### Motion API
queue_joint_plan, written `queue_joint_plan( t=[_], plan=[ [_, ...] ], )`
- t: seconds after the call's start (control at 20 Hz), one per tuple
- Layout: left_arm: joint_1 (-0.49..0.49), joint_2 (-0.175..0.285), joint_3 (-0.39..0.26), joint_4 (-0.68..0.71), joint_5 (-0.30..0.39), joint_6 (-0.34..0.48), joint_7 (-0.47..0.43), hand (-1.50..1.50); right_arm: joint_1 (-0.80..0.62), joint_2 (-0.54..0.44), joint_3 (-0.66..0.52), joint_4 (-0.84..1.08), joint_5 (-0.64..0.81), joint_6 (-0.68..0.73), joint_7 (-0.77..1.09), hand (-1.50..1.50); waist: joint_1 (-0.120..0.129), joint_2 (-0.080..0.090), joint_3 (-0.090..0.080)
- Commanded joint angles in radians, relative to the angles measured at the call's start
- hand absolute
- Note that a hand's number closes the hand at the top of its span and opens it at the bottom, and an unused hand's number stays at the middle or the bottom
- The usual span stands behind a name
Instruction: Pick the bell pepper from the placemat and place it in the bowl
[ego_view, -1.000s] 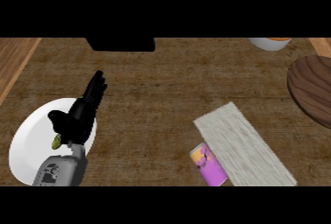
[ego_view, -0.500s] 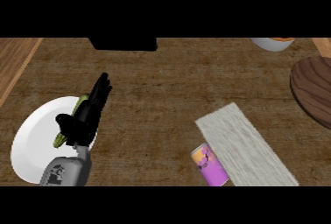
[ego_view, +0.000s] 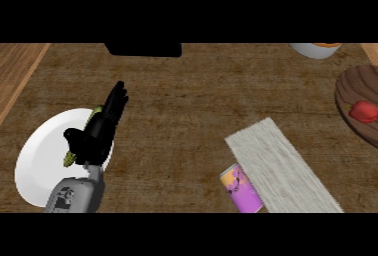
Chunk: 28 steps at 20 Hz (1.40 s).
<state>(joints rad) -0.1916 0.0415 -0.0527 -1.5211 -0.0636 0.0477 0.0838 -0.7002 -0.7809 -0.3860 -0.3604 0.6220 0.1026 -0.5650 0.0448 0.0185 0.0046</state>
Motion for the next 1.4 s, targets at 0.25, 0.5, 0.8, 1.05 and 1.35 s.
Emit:
queue_joint_plan(
  t=[0.25,0.5,0.8,1.05,1.35],
  plan=[
    [-0.018,-0.017,-0.009,0.026,-0.018,0.016,-0.009,0.0,-0.075,-0.038,-0.138,0.106,-0.139,0.094,-0.194,-1.5,-0.008,0.0,0.001],
    [0.018,0.004,-0.007,-0.036,-0.004,-0.004,0.031,0.0,-0.116,-0.088,-0.21,0.157,-0.205,0.12,-0.149,-1.5,-0.004,-0.004,0.0],
    [0.006,-0.026,-0.016,-0.011,-0.011,0.016,0.012,0.0,-0.091,-0.182,-0.256,0.215,-0.262,0.289,-0.106,-1.5,-0.01,-0.002,0.0],
    [0.014,-0.018,-0.017,-0.022,-0.023,0.02,-0.001,0.0,-0.019,-0.234,-0.293,0.229,-0.311,0.436,-0.146,-1.5,-0.014,-0.001,0.001],
    [0.028,0.026,0.025,-0.052,0.025,-0.025,0.031,0.0,0.067,-0.267,-0.303,0.212,-0.339,0.575,-0.199,-1.5,-0.019,-0.005,0.002]
  ],
)
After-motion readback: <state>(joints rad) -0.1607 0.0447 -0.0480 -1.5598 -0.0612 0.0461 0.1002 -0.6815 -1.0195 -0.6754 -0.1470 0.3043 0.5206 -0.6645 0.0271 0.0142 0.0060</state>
